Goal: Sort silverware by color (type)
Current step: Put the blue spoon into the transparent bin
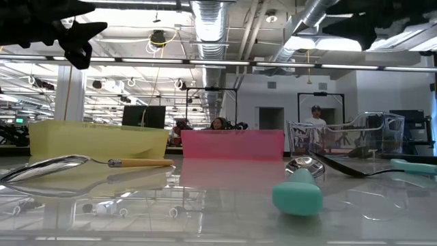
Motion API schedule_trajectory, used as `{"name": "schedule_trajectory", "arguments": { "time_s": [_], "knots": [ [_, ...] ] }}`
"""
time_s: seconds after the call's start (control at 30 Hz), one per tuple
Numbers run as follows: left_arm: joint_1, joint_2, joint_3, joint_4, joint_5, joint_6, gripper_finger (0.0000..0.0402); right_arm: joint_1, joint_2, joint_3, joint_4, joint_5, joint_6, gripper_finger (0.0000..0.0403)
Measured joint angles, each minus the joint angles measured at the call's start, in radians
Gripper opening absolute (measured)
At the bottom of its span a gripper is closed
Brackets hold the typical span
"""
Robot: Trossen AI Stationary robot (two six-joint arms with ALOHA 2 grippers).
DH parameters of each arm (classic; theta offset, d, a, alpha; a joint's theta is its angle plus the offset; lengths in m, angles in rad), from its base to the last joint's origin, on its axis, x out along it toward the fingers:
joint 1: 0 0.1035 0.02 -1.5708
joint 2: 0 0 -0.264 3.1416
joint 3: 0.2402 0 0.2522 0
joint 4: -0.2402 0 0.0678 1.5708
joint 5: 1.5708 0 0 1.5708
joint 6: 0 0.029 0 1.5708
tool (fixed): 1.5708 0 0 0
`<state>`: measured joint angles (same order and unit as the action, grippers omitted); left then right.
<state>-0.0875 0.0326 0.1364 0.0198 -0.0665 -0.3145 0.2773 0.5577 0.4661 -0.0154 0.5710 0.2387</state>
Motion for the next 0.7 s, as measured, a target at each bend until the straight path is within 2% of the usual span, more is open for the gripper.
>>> {"name": "schedule_trajectory", "arguments": {
  "time_s": [0.3, 0.5, 0.7],
  "knots": [
    [0.000, 0.000, 0.000, -0.011, -0.005, -0.001, 0.0148, 0.070, 0.219, 0.088, -0.002, -0.026, 0.062, 0.0268],
    [0.000, 0.000, 0.000, -0.015, -0.025, -0.001, 0.0148, 0.124, 0.376, 0.142, 0.001, -0.028, 0.223, 0.0268],
    [0.000, 0.000, 0.000, -0.015, -0.027, 0.005, 0.0148, 0.206, 0.559, 0.173, -0.003, -0.034, 0.306, 0.0268]
  ]
}}
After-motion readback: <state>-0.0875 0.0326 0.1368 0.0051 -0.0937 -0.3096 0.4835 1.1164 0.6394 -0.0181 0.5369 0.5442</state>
